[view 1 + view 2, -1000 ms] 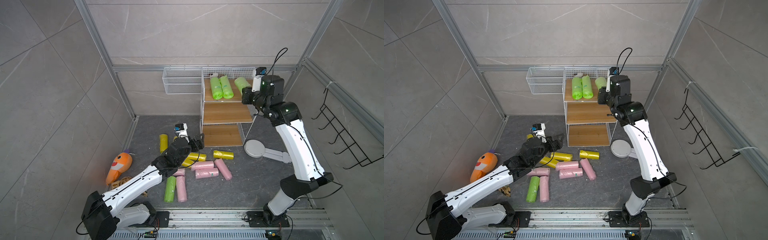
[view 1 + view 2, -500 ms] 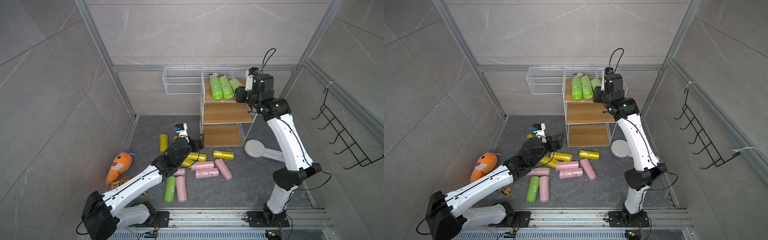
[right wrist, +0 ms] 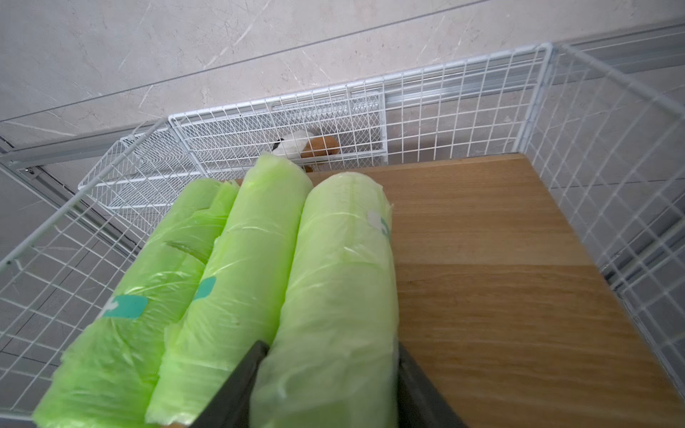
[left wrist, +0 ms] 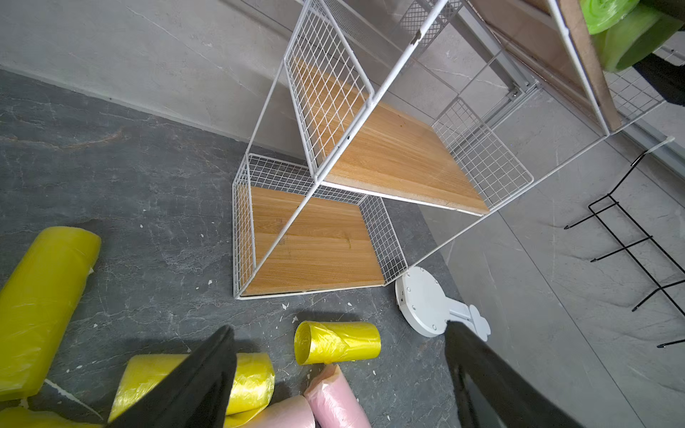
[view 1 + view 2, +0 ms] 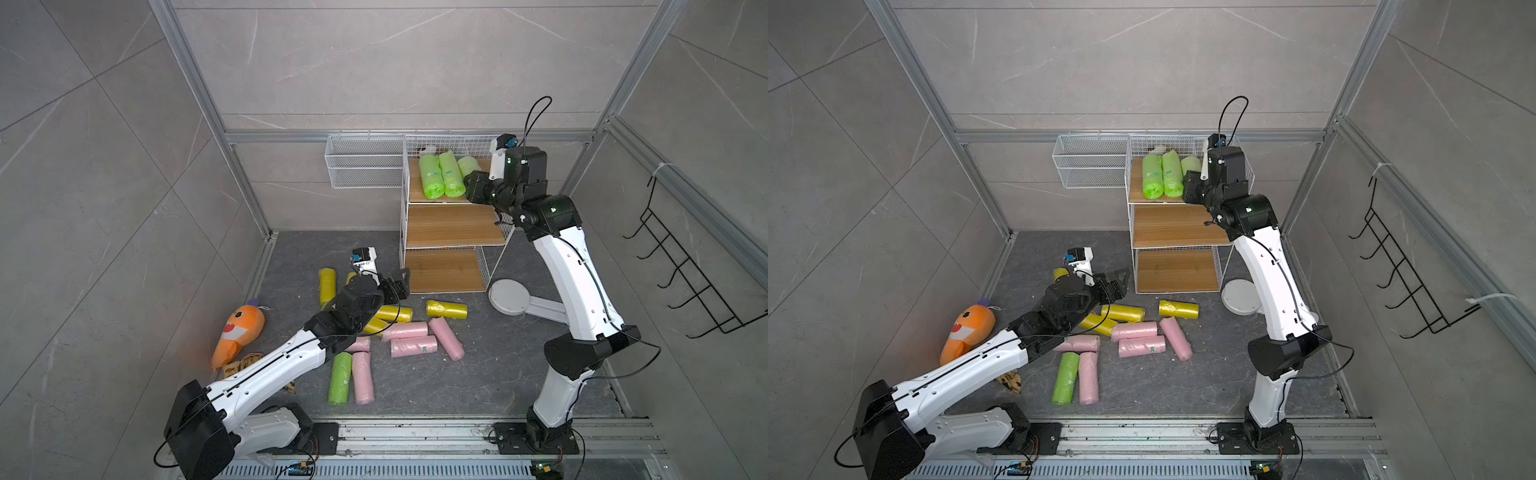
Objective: Sort the rolls of trash bags by color and place them on the shelf
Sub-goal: Place the roll of trash bags on the shelf.
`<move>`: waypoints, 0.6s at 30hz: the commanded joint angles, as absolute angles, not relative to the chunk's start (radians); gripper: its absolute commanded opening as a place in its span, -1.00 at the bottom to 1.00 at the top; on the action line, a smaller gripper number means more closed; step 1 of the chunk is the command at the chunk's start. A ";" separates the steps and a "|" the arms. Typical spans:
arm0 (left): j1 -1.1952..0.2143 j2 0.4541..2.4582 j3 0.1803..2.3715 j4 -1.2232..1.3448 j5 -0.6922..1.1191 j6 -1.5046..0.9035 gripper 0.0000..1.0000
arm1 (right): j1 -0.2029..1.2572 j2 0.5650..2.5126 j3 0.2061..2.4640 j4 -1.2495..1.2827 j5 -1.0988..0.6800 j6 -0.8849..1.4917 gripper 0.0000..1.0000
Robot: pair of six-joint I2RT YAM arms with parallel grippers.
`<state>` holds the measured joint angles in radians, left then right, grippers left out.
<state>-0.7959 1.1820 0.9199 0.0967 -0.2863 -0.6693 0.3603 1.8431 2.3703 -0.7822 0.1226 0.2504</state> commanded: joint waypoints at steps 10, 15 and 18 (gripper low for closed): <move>-0.792 1.167 0.924 0.121 -0.290 -0.661 0.81 | 0.361 1.719 2.316 -0.775 0.088 0.201 0.46; -0.792 1.155 0.918 0.118 -0.293 -0.661 0.81 | 0.322 1.626 2.175 -0.740 0.014 0.195 0.53; -0.792 1.152 0.912 0.118 -0.296 -0.659 0.81 | 0.270 1.601 2.134 -0.743 -0.092 0.207 0.50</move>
<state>-0.7959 1.1786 0.9157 0.0967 -0.2867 -0.6697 0.3073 1.6302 2.1712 -0.7635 0.0128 0.2092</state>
